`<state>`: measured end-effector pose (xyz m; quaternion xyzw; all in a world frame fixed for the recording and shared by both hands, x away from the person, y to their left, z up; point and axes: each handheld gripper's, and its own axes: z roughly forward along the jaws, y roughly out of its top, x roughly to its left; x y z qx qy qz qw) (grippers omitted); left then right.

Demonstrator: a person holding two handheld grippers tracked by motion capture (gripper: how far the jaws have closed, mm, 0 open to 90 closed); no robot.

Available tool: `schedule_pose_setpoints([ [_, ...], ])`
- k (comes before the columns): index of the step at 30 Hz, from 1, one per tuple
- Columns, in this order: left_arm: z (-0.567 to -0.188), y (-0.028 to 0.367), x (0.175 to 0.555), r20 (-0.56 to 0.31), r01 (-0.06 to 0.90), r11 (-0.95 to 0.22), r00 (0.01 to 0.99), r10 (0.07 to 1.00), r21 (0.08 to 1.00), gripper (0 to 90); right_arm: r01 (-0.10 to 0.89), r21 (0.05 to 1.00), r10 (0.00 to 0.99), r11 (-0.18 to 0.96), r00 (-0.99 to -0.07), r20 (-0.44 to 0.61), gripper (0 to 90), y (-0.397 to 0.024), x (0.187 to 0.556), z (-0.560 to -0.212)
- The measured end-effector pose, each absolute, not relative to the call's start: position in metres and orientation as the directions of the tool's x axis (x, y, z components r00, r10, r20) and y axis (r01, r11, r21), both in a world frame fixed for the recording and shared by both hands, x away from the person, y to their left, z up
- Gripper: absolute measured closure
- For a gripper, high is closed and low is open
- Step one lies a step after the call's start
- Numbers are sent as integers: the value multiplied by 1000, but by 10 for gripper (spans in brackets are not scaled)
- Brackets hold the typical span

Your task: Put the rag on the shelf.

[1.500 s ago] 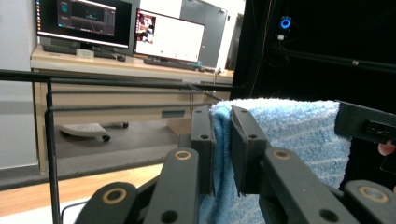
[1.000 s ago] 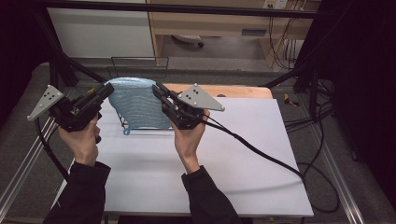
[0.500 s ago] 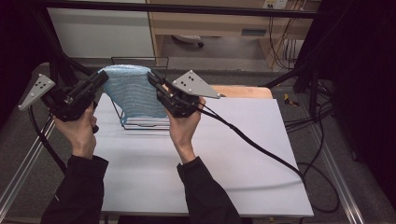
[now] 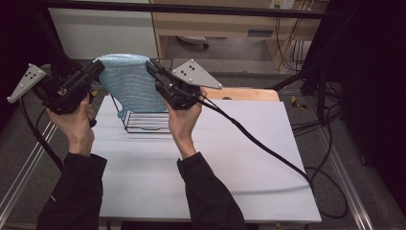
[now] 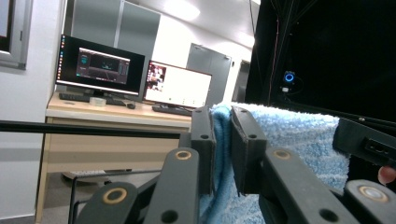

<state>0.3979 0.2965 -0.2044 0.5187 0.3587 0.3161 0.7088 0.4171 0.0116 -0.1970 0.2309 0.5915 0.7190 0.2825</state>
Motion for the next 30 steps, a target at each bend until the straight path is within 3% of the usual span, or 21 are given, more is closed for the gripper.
schedule_pose_setpoints([
  [30,-162,293,431,-161,-93,247,532,832,965,801,-135,975,687,-177,-726,24,841,12,455,-162],
])
